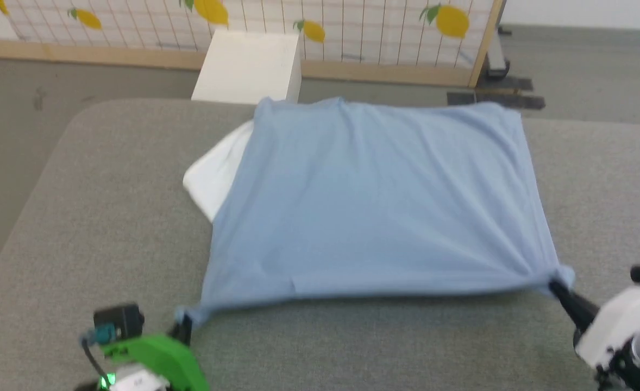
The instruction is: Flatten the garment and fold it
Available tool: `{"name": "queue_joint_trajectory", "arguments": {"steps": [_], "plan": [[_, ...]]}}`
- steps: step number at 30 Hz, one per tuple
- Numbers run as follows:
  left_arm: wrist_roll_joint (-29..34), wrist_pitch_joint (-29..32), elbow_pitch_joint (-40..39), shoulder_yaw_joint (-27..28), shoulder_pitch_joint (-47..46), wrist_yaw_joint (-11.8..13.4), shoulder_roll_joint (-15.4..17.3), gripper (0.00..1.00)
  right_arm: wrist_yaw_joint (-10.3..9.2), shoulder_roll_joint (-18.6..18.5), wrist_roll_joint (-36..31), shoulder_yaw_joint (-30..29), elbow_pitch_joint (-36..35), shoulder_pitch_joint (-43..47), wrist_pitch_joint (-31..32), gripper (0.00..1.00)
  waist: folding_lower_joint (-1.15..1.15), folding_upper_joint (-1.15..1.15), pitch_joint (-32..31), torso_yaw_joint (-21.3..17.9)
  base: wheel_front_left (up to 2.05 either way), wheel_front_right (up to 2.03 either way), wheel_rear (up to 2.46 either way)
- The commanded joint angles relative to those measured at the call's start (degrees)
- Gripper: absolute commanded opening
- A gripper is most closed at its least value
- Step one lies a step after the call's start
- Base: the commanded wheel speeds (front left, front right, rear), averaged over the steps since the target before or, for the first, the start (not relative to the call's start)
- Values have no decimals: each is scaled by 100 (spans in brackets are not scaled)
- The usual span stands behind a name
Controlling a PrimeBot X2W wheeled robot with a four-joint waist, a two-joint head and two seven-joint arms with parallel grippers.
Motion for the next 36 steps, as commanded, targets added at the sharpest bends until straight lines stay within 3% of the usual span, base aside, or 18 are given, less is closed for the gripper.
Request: {"name": "queue_joint_trajectory", "arguments": {"steps": [1, 10, 19, 28, 36], "plan": [[-144, 277, -153, -17, 298, 67, 128, 0, -8, -19, -42, -69, -51, 223, 56, 0, 1, 0, -213, -53, 0, 0, 0], [-798, 1625, -1192, -8, 1620, 560, 456, 0, -8, -55, -104, -318, -379, 1231, 687, 0, 1, 0, -368, -173, 0, 0, 0], [-1043, 1958, -1916, 179, 2336, 992, 595, 0, -8, 56, -266, -492, -660, 1733, 1459, 0, 1, 0, -403, -269, 0, 0, 0], [-707, 1743, -2444, 229, 1639, 788, 807, 0, -8, 68, -406, -609, -1227, 1450, 1823, 0, 1, 0, -314, -284, 0, 0, 0], [-458, 1791, -2209, 126, 274, 410, 928, 0, -8, -78, -538, -636, -1441, 627, 2074, 0, 1, 0, 149, -338, 0, 0, 0]]}}
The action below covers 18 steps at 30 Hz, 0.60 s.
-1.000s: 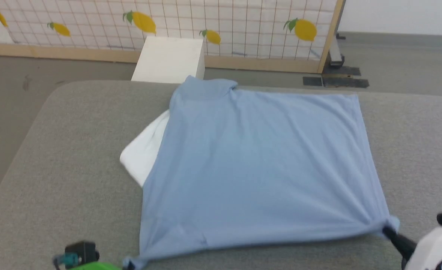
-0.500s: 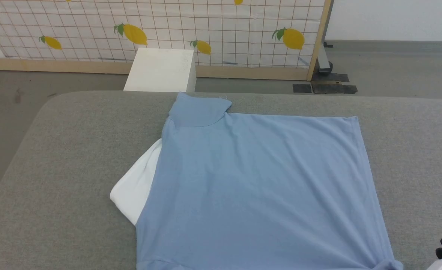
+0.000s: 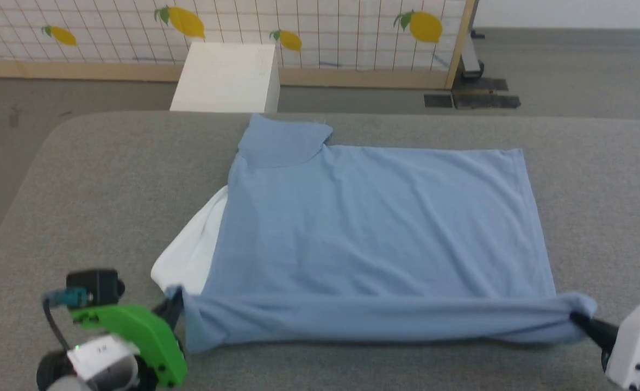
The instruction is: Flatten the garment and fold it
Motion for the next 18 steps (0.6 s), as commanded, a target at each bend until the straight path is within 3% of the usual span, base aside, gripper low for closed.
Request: {"name": "queue_joint_trajectory", "arguments": {"steps": [1, 12, 18], "plan": [[48, -2, 86, -11, -296, -70, 21, 0, -8, -40, -44, -19, -18, -236, 35, 0, 0, 0, 275, -35, 0, 0, 0], [366, -243, 1136, -233, -2278, -588, -229, 0, -8, -389, -243, 209, 289, -1607, 404, 0, 0, 0, 1378, -1, 0, 0, 0], [444, -393, 1888, -348, -2945, -740, -453, 0, -8, -485, -350, 564, 587, -2206, 585, 0, 0, 0, 1846, -2, 0, 0, 0]]}}
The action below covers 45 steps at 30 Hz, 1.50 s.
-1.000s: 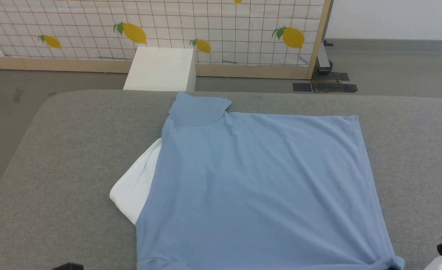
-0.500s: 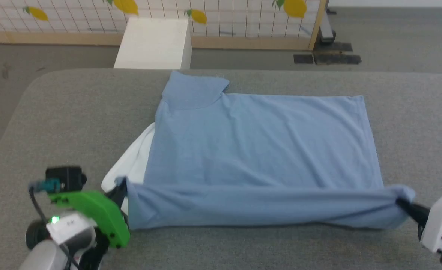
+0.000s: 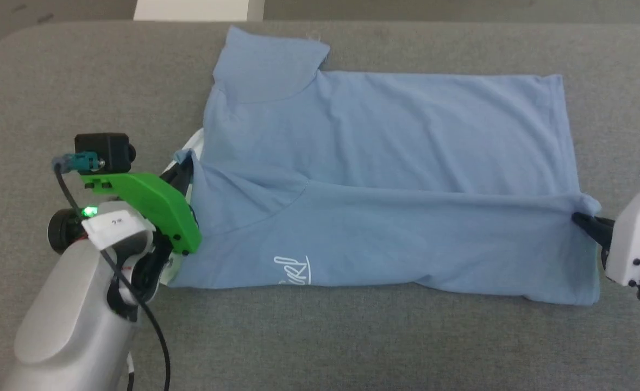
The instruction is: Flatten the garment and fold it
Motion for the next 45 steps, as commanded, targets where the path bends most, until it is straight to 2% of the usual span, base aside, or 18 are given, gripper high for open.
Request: {"name": "queue_joint_trajectory", "arguments": {"steps": [1, 12, 13, 14, 15, 16, 17, 23, 29, 37, 42, 45], "plan": [[62, -70, 157, -12, -178, -54, -52, 0, -8, -24, -50, 75, 76, -175, 29, 0, -1, 0, 436, 13, 0, 0, 0], [-5, -178, 1280, -198, -580, -261, -380, 0, -8, -236, -206, 557, 595, -527, 409, 0, -1, 0, 691, 92, 0, 0, 0], [-14, -182, 1334, -201, -593, -267, -393, 13, -8, -252, -225, 567, 616, -529, 417, 0, -1, 0, 665, 97, 0, 0, 0], [-31, -154, 1403, -213, -598, -269, -408, 45, -8, -262, -238, 568, 643, -530, 415, 0, -1, 0, 618, 102, 0, 0, 0], [-32, -135, 1443, -225, -603, -271, -406, 100, -8, -263, -238, 565, 662, -527, 421, 12, -1, 0, 575, 104, 0, 0, 0], [-43, -133, 1483, -225, -606, -276, -406, 100, -8, -252, -213, 563, 665, -521, 400, 48, -1, 0, 501, 106, 0, 0, 0], [-58, -108, 1516, -228, -598, -279, -399, 100, -8, -231, -182, 527, 663, -515, 351, 100, -1, 0, 425, 110, 0, 0, 0], [-76, -152, 1385, -155, -539, -235, -284, 100, -8, -104, -18, 183, 545, -396, 32, 100, -1, 0, -134, 134, 0, 0, 0], [1, -566, 905, 46, -273, -119, -94, 100, -8, 152, 32, -293, 193, -45, -603, 100, -1, 0, -866, 124, 0, 0, 0], [460, -2119, 179, 259, 714, 1, 52, 100, -8, 492, -121, -561, -418, 804, -2232, 100, -1, 0, -1388, 81, 0, 0, 0], [613, -2956, 42, 343, 1445, 119, -24, 100, -8, 533, -291, -580, -537, 1376, -3321, 100, -1, 0, -1526, 99, 0, 0, 0], [617, -3219, 42, 327, 1827, 134, -133, 100, -8, 586, -364, -618, -433, 1744, -3843, 100, -1, 0, -1626, 138, 0, 0, 0]]}}
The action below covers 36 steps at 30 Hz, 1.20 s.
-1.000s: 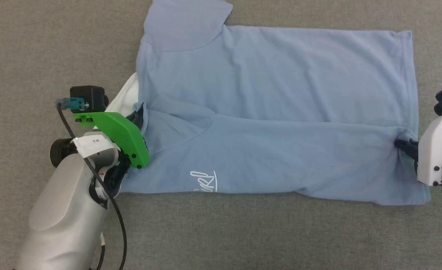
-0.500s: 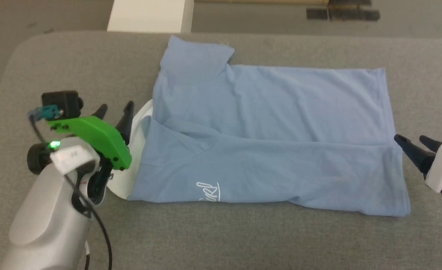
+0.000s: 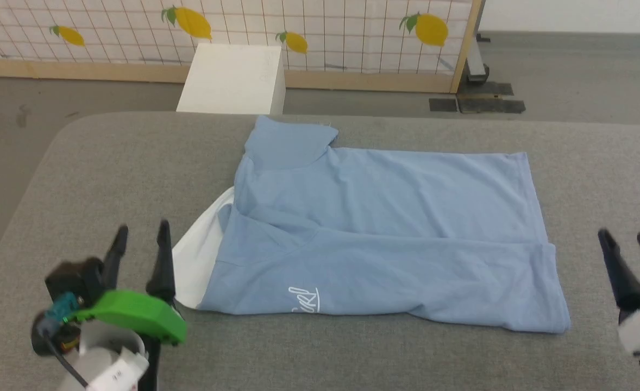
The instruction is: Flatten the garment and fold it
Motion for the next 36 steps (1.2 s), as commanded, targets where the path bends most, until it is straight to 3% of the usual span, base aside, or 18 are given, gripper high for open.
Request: {"name": "queue_joint_trajectory", "arguments": {"steps": [1, 12, 16, 20, 29, 33, 36], "plan": [[4, -82, 0, -7, 181, 21, -67, 100, -9, 59, -76, -9, 61, 198, -173, 100, 0, 0, -118, 41, 0, 0, 0], [-35, -289, 108, 29, 805, 54, -313, 100, -9, 391, -21, -64, 456, 875, -588, 100, 0, 0, -197, 44, 0, 0, 0], [-59, -6, 200, -60, 759, 72, -275, 100, -9, 374, 2, -46, 482, 843, -585, 100, 0, 0, -158, 25, 0, 0, 0], [-108, 1103, 261, -337, 348, 143, -151, 100, -9, 317, 20, -61, 473, 758, -571, 100, 0, 0, -42, 54, 0, 0, 0], [-303, 4587, 449, -1040, -947, 634, 85, 100, -9, 225, 83, -11, 433, 509, -477, 100, 0, 0, 407, -5, 0, 0, 0], [-225, 5296, 557, -1277, -1286, 702, 154, 100, -9, 206, 122, -5, 420, 417, -455, 100, 0, 0, 631, -87, 0, 0, 0], [-142, 5484, 748, -1373, -1395, 748, 191, 100, -9, 182, 138, 11, 403, 336, -461, 100, 0, 0, 764, -152, 0, 0, 0]]}}
